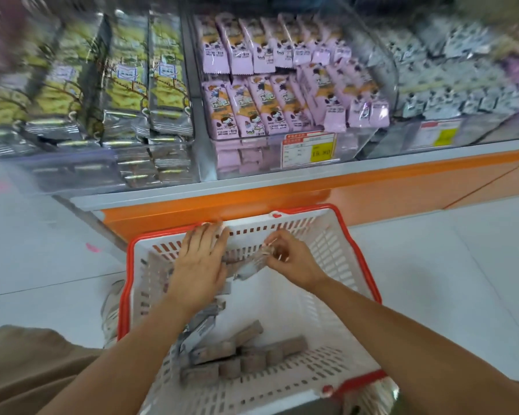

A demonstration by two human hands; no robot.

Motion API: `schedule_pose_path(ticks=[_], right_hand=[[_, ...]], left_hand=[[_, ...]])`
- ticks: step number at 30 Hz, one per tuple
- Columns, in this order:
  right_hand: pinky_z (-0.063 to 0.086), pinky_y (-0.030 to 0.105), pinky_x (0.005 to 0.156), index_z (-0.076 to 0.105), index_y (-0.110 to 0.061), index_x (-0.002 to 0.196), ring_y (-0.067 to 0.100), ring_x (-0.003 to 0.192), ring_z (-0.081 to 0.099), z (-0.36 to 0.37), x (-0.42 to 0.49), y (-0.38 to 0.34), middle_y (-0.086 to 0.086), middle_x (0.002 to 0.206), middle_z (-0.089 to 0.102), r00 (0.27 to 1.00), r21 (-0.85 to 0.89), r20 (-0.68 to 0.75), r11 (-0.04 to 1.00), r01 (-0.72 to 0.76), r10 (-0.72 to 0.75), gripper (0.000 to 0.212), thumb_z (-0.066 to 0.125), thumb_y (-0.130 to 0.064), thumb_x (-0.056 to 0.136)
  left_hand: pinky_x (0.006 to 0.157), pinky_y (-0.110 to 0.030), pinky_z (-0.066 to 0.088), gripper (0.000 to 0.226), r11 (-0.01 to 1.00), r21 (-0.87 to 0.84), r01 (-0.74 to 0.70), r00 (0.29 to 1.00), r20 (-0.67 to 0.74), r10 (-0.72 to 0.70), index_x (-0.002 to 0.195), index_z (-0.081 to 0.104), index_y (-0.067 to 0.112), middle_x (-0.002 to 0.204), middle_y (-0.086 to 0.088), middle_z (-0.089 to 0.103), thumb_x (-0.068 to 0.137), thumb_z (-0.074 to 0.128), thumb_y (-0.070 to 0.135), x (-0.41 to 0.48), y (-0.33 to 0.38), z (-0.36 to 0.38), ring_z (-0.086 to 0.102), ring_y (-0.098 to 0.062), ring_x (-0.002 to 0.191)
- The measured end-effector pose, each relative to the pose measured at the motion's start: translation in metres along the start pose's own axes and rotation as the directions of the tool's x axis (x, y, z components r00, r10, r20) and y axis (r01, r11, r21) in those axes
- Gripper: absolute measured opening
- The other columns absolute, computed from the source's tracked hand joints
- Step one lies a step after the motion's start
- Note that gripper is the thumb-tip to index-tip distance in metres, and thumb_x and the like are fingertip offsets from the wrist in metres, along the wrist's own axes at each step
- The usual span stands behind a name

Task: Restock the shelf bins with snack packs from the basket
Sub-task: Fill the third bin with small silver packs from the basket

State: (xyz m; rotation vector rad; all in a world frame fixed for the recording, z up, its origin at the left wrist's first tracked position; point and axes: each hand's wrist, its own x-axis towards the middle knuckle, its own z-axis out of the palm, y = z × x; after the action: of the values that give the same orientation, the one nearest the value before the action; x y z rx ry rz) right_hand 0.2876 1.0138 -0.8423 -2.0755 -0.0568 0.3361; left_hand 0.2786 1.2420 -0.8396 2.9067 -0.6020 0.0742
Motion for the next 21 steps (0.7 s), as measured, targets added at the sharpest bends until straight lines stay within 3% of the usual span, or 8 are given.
schedule_pose_path(ticks=[3, 5, 7, 9, 12, 15, 19, 21], right_hand=[[0.048, 0.034, 0.067, 0.054, -0.02, 0.108, 0.021, 0.068, 0.055, -0.022, -0.014, -0.027, 0.017, 0.082, 0.062, 0.998, 0.092, -0.048, 0.995, 0.048, -0.043, 0.029, 0.069, -0.01, 0.084], [0.044, 0.03, 0.064, 0.055, -0.018, 0.109, 0.014, 0.065, 0.05, -0.034, -0.024, -0.046, 0.021, 0.08, 0.06, 0.992, 0.151, -0.09, 0.983, 0.102, -0.089, 0.029, 0.07, -0.009, 0.086], [0.044, 0.022, 0.062, 0.053, -0.013, 0.113, 0.008, 0.065, 0.05, -0.047, -0.036, -0.063, 0.015, 0.079, 0.059, 0.983, 0.227, -0.138, 0.963, 0.146, -0.117, 0.032, 0.071, -0.009, 0.087], [0.048, 0.02, 0.067, 0.05, -0.013, 0.119, 0.007, 0.072, 0.056, -0.059, -0.05, -0.077, 0.01, 0.093, 0.064, 0.975, 0.264, -0.174, 0.947, 0.185, -0.142, 0.042, 0.074, -0.011, 0.085], [0.049, 0.022, 0.072, 0.048, -0.018, 0.122, 0.007, 0.084, 0.061, -0.076, -0.071, -0.086, -0.001, 0.105, 0.065, 0.962, 0.155, -0.179, 0.96, 0.234, -0.206, 0.053, 0.079, -0.014, 0.08], [0.046, 0.018, 0.071, 0.051, -0.015, 0.117, 0.005, 0.083, 0.058, -0.088, -0.089, -0.089, -0.004, 0.101, 0.064, 0.948, 0.044, -0.18, 0.96, 0.276, -0.264, 0.047, 0.079, -0.014, 0.08], [0.046, 0.017, 0.068, 0.055, -0.014, 0.11, 0.003, 0.078, 0.057, -0.11, -0.105, -0.099, 0.0, 0.098, 0.065, 0.917, 0.02, -0.277, 0.952, 0.305, -0.288, 0.034, 0.076, -0.014, 0.083], [0.046, 0.015, 0.067, 0.057, -0.013, 0.107, 0.0, 0.077, 0.056, -0.128, -0.109, -0.107, -0.001, 0.097, 0.064, 0.9, -0.001, -0.328, 0.953, 0.302, -0.286, 0.03, 0.075, -0.013, 0.083]], left_hand=[[0.112, -0.043, 0.029, 0.059, 0.947, -0.321, -0.021, 0.997, 0.061, 0.043, 0.141, 0.05, 0.015, 0.139, -0.009, 0.053, 0.093, 0.034, 0.044, 0.007, 0.028, -0.02, 0.043, -0.029, 0.129], [0.108, -0.038, 0.034, 0.06, 0.864, -0.504, 0.017, 0.996, 0.086, 0.03, 0.143, 0.05, 0.017, 0.14, -0.005, 0.055, 0.095, 0.035, 0.049, 0.011, 0.046, -0.038, 0.046, -0.024, 0.128], [0.099, -0.037, 0.042, 0.048, 0.772, -0.634, 0.037, 0.998, 0.067, 0.007, 0.133, 0.057, 0.019, 0.126, -0.004, 0.063, 0.094, 0.044, 0.044, 0.016, 0.063, -0.055, 0.055, -0.021, 0.114], [0.087, -0.042, 0.048, 0.032, 0.657, -0.749, 0.085, 0.996, 0.062, -0.059, 0.119, 0.059, 0.021, 0.105, -0.005, 0.066, 0.095, 0.051, 0.04, 0.02, 0.076, -0.07, 0.06, -0.021, 0.096], [0.09, -0.043, 0.05, 0.018, 0.436, -0.881, 0.185, 0.979, 0.125, -0.161, 0.115, 0.06, 0.009, 0.105, -0.009, 0.068, 0.101, 0.055, 0.02, 0.026, 0.094, -0.092, 0.063, -0.025, 0.1], [0.085, -0.017, 0.049, 0.021, 0.304, -0.938, 0.163, 0.983, 0.128, -0.133, 0.121, 0.058, 0.007, 0.111, 0.001, 0.069, 0.101, 0.051, 0.011, 0.028, 0.116, -0.117, 0.065, -0.001, 0.098], [0.092, -0.016, 0.049, 0.021, 0.303, -0.949, 0.083, 0.993, 0.053, -0.105, 0.121, 0.056, 0.015, 0.112, 0.012, 0.065, 0.102, 0.05, 0.012, 0.032, 0.142, -0.138, 0.062, 0.011, 0.095], [0.1, -0.027, 0.046, 0.023, 0.492, -0.871, 0.008, 0.988, -0.069, -0.137, 0.125, 0.056, 0.02, 0.119, 0.011, 0.062, 0.103, 0.049, 0.017, 0.04, 0.147, -0.143, 0.057, 0.002, 0.108]])
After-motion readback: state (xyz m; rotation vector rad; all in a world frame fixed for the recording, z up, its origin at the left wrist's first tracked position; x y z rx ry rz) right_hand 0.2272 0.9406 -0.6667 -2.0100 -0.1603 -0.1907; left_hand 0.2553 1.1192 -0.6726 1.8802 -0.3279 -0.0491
